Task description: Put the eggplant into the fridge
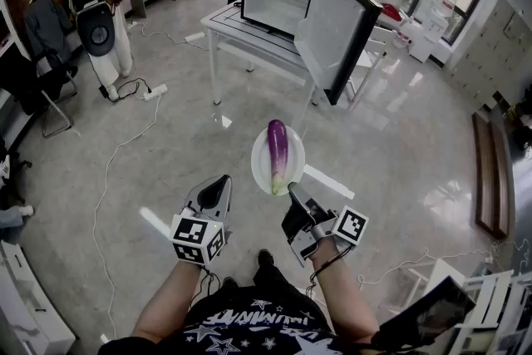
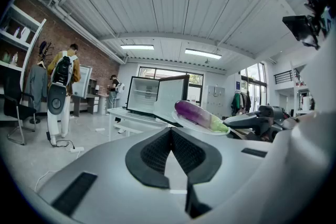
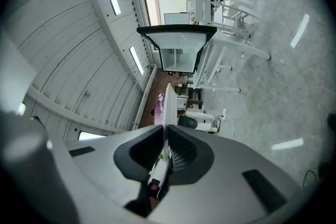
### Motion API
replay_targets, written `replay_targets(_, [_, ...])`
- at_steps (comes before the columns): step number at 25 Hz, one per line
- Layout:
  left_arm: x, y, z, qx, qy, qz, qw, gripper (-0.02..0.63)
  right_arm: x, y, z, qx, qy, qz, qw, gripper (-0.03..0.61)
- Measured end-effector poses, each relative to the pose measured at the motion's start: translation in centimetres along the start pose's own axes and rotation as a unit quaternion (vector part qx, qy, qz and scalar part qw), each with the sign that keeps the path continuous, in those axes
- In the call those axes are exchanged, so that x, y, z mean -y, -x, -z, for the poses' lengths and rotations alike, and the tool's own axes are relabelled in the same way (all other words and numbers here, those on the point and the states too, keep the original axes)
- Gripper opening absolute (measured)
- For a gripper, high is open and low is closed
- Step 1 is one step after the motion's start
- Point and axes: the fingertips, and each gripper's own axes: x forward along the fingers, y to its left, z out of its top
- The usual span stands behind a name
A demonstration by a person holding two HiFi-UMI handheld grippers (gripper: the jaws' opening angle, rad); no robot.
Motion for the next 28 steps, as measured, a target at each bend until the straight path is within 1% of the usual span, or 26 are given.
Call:
replay_targets(5, [1.0,0.4,0.5,-0.007,-0.001,0.011,0.9999,0.009,0.0,0.7,0.6,0.001,-0.001,0.000,1.000,0.025])
replay_targets(11, [1.6,0.4,-0.1,-0.002,-0.004,0.016,0.9999,0.009,-0.3,1.2,0.8,0.006,-0.003,0.002,1.000,0.025])
replay_targets(17, [2.0,1.0,0.1,-0.004,-0.003,0.022,0.9998,0.009,-0.2,1.6,1.4,0.004,-0.005,0.002,1.000,0.025])
replay_targets(21, [2.1,1.3,0.1,-0.002,-0.004,0.022,0.9997,0.009,-0.5,1.5,1.7,0.002,-0.002,-0.002,1.000,0.025])
replay_targets(28, [1.7,2.6,0.0,0.000,0.001,0.021,0.9998,0.009,-0.9,1.6,2.6,0.005,0.001,0.004,1.000,0.026])
